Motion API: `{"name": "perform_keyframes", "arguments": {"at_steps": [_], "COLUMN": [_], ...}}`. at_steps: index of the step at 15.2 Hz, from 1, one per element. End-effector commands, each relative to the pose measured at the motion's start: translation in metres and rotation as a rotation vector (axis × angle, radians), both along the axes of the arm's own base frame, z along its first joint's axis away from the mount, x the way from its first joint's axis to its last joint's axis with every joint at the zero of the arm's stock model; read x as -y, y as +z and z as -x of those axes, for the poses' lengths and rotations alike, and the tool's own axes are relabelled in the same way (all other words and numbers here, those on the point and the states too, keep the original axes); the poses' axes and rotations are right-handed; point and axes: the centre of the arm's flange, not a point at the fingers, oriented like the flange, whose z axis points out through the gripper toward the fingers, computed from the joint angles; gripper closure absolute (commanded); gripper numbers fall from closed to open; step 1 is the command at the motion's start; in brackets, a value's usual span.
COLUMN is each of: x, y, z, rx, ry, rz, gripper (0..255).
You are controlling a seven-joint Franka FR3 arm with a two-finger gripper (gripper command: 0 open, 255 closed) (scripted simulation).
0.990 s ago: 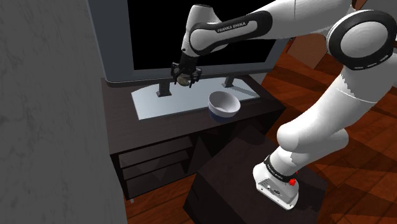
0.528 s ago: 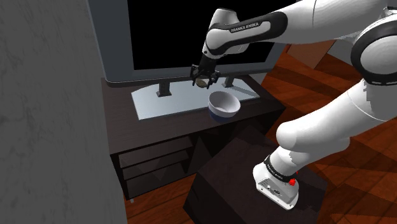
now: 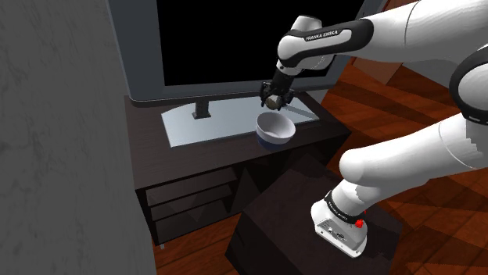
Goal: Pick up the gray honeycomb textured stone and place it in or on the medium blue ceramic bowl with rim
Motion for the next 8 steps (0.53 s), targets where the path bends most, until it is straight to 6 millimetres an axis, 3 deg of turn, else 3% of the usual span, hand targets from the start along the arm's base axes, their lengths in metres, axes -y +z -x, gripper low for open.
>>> {"name": "perform_keyframes", "arguments": {"at_steps": [1,4,8], "x": [0.021,0.046,0.046], "y": [-0.001,0.000,-0.021], "z": [0.015,0.034,0.034], "rx": [0.000,0.000,0.000], "ry": [0.003,0.003,0.003], "rz": [-0.001,-0.001,-0.001], "gripper": [255,255,255]}}
